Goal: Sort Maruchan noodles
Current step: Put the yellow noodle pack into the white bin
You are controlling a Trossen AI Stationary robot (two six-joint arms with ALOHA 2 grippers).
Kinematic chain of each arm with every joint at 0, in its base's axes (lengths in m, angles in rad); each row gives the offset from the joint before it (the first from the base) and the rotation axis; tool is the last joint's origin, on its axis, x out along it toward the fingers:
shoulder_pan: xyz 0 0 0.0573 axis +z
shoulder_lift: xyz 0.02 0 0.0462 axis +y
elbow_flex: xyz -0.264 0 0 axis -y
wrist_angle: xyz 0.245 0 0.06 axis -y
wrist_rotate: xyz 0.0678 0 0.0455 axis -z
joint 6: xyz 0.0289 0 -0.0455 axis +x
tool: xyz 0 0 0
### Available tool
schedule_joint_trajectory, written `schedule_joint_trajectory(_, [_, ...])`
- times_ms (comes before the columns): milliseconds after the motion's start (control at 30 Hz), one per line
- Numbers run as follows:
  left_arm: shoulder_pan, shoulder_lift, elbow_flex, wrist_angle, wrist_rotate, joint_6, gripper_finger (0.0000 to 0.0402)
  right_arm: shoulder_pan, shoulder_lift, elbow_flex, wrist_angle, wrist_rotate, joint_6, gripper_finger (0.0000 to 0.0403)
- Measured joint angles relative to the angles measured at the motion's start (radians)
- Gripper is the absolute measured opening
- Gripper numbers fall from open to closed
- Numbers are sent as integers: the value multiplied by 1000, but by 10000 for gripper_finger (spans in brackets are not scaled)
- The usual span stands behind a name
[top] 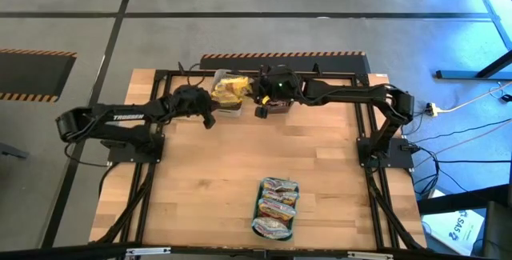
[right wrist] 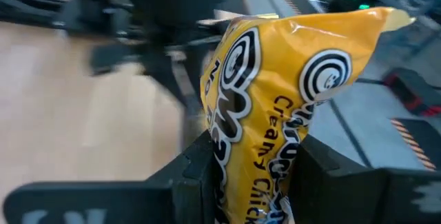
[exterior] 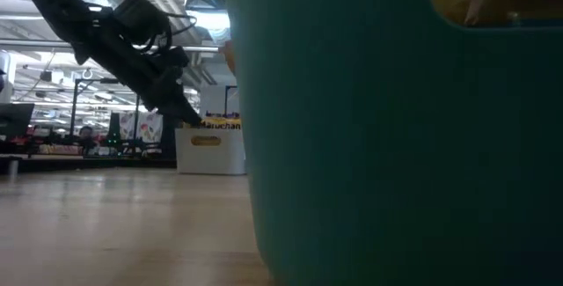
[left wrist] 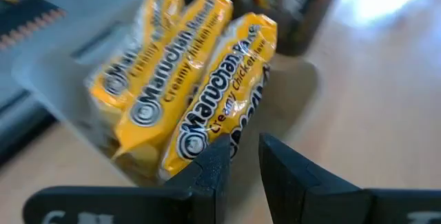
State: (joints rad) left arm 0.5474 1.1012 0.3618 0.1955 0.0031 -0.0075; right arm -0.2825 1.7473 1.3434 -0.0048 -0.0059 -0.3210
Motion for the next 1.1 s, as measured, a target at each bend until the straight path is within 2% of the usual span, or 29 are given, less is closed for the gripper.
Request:
schedule_joint_trajectory(133, [41, 28, 0, 89, -40, 62, 72, 1, 11, 0, 28, -81, 2, 111])
schedule_joint_trajectory(500, [123, 137, 1, 180, -38, 110, 72, -21, 175, 0, 200, -69, -29, 111])
schedule_joint_trajectory(933, [122, 131, 1, 252, -38, 102, 72, -45, 238, 8, 216, -112, -25, 111])
schedule_joint_trajectory(1100, [122, 94, 1, 259, -14, 75, 73, -45, 272, 46, 142, -126, 1, 111])
